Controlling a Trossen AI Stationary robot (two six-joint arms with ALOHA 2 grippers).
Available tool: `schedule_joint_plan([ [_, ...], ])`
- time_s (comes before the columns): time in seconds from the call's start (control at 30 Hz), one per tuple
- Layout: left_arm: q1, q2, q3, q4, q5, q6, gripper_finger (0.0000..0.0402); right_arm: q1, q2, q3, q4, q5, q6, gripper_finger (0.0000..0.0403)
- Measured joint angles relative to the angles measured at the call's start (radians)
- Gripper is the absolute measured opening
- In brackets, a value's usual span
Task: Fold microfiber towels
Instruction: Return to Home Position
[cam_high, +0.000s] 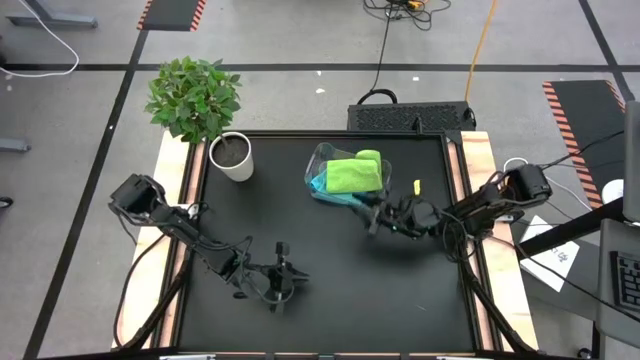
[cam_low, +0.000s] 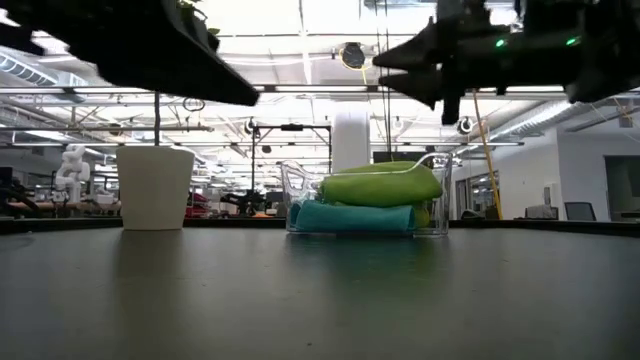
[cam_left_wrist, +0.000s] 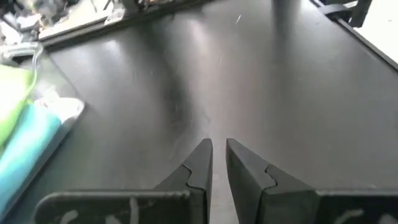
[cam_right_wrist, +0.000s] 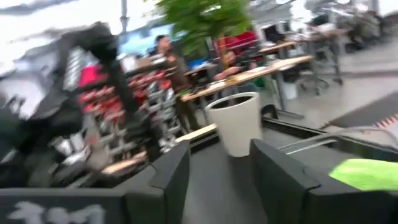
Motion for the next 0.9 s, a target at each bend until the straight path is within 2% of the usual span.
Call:
schedule_joint_plan([
  [0.17, 0.013, 0.000, 0.000, 0.130, 0.036, 0.142, 0.0042, 0.134, 0.000, 0.000, 0.001, -0.002, -0.162, 0.0088],
  [0.3, 0.011, -0.007, 0.000, 0.245, 0.091, 0.288, 0.0007, 0.248, -0.006, 0.000, -0.002, -0.002, -0.339, 0.0012],
  [0.43, 0.016, -0.046, 0.001, 0.300, 0.147, 0.420, 0.0006, 0.348, -0.084, 0.000, -0.063, 0.014, -0.450, 0.0009],
  [0.53, 0.038, -0.091, 0.001, 0.293, 0.190, 0.498, 0.0003, 0.403, -0.207, 0.002, -0.212, 0.027, -0.536, 0.0001],
  [0.63, 0.076, -0.155, 0.001, 0.282, 0.243, 0.553, 0.0006, 0.449, -0.347, 0.020, -0.419, 0.055, -0.545, 0.0001],
  [0.77, 0.123, -0.242, 0.001, 0.233, 0.313, 0.630, 0.0003, 0.526, -0.501, 0.052, -0.617, 0.190, -0.581, 0.0001],
  [0.9, 0.120, -0.315, 0.001, 0.197, 0.264, 0.761, 0.0005, 0.636, -0.602, 0.055, -0.667, 0.371, -0.671, 0.0000],
])
